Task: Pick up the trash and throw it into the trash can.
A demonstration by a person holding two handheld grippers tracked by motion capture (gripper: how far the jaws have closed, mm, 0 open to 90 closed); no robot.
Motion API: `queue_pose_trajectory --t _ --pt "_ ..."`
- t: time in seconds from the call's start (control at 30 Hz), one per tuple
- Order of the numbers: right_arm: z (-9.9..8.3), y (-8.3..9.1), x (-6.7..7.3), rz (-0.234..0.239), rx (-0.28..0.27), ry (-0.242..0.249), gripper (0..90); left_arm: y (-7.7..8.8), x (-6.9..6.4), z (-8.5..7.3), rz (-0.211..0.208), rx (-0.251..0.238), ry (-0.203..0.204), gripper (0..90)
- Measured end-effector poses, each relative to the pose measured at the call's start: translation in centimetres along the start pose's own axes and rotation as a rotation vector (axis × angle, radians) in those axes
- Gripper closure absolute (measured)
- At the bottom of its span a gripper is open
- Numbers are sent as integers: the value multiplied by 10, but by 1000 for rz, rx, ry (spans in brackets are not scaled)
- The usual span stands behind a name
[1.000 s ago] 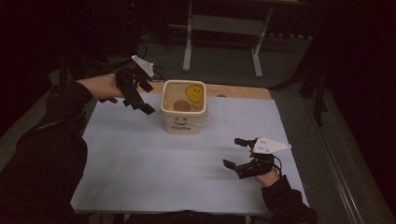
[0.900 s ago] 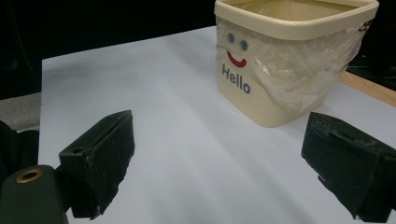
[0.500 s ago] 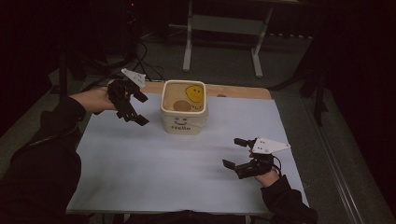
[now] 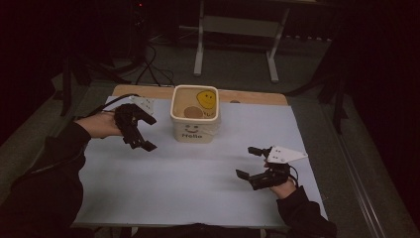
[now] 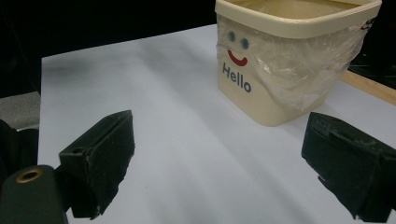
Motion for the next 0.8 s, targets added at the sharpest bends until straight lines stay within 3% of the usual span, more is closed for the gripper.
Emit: queue_pose_trajectory --t 0.47,0.8 --pt "0 0 0 -2 -3 0 94 -27 -24 -16 -54 -18 -10 4" --pt "0 0 0 -1 3 -1 94 -38 -38 -27 -74 -39 13 4"
Point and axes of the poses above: each handheld gripper's, and its own axes: y roughly backward along the jaws, z roughly out of its top, x roughly to its left, the point moved 5 cm from there along -y, roughly forward along the jaws, and after that the axes turned 5 degrees about -x, right-handed, at the moved point
